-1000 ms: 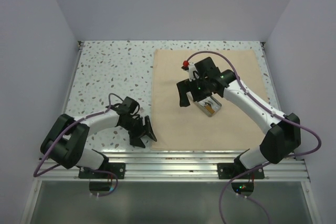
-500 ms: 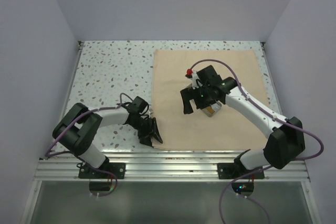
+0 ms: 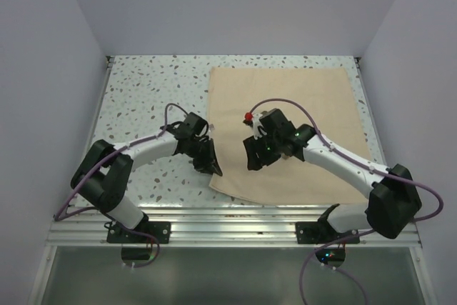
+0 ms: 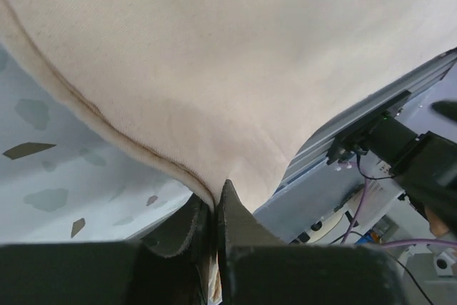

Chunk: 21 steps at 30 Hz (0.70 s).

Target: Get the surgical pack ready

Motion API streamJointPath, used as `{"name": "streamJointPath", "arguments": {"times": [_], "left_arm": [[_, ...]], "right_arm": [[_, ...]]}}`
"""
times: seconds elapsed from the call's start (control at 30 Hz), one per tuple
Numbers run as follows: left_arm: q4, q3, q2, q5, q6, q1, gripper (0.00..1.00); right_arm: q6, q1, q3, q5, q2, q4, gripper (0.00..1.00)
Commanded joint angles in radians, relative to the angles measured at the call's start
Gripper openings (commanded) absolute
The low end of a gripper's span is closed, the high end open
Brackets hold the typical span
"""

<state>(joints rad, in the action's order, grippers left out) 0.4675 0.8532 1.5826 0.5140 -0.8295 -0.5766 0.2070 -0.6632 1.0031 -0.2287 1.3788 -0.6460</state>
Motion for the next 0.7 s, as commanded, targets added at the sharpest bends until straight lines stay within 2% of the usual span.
{"name": "streamJointPath", "arguments": {"times": [0.0,0.1,0.27,0.5,0.53,0.67], "left_arm": [[0.023,0.093,-0.027,0.024,0.012,0.000,0.00],[0.022,0.154,-0.004,0.073,-0.023,0.003,0.00],[-0.013,0.217,0.034,0.161,-0.117,0.003,0.00],[-0.015,0.234,0.062,0.202,-0.178,0.004,0.00],[-0.020,0.231,0.063,0.208,-0.186,0.004,0.00],[-0.033,0.236,0.079,0.244,-0.210,0.003,0.00]], "right_arm": [[0.028,-0.081,-0.043,-0.009,-0.093,0.158,0.53],[0.069,-0.137,-0.087,0.012,-0.141,0.239,0.54],[0.055,-0.236,-0.064,0.089,-0.136,0.241,0.74],[-0.007,-0.305,-0.064,0.212,-0.095,0.240,0.81],[-0.023,-0.317,-0.063,0.242,-0.086,0.241,0.88],[-0.055,-0.343,-0.046,0.316,-0.055,0.246,0.89]]}}
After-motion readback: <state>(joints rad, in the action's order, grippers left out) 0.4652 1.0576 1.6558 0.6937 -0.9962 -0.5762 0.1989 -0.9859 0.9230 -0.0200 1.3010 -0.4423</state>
